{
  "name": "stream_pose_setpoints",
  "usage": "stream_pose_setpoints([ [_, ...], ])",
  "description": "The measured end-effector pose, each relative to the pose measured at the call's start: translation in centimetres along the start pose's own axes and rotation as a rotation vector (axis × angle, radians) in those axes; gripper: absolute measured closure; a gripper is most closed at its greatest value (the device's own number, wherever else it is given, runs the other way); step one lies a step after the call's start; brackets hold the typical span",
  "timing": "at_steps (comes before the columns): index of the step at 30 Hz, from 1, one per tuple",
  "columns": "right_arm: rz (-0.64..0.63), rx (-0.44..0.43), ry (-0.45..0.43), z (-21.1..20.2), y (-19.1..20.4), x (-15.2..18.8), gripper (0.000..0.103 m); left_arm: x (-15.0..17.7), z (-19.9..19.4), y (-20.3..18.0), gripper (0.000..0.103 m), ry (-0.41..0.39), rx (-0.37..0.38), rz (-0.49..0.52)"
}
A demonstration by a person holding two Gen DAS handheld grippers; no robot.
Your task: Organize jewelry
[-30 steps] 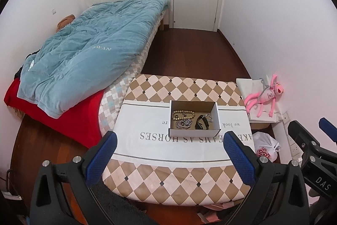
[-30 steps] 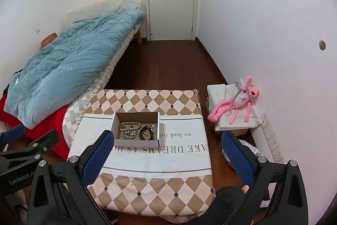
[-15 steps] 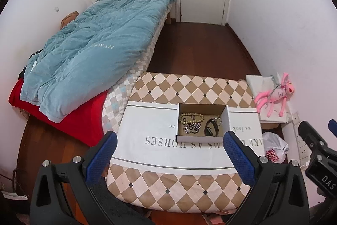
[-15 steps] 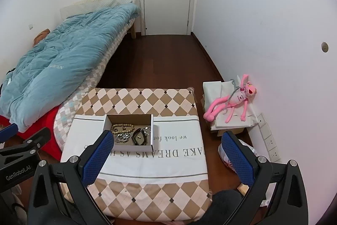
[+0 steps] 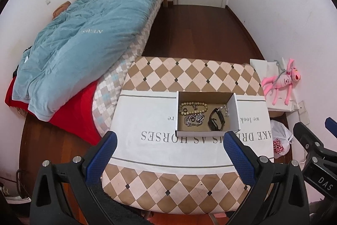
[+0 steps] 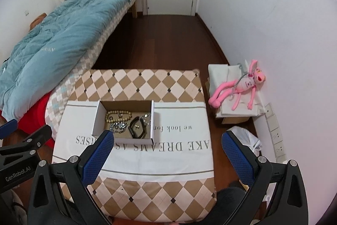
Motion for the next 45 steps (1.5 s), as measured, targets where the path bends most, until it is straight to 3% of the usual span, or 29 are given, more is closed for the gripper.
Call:
stream_pose_setpoints([
  [12,-0.02,-0.008,0.041,1.3,0.7,0.8,0.0,0.4,1.1,0.3,0.0,0.026,0.006,-0.007],
  [45,-0.033,-0.017,0.048,1.1,1.0,1.4,0.0,0.9,0.4,0.2,0.0,0.008,0.017,0.018],
])
Point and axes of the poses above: each gripper's, at about its wrist camera, not at the fingertips, and z roughly the way its jaws point, y to its left, x to its underside, the point moved 10 cm from there along z, roughly the way its jaws point, and after that the axes turned 10 degrees about -z, right-handed, at the moved point
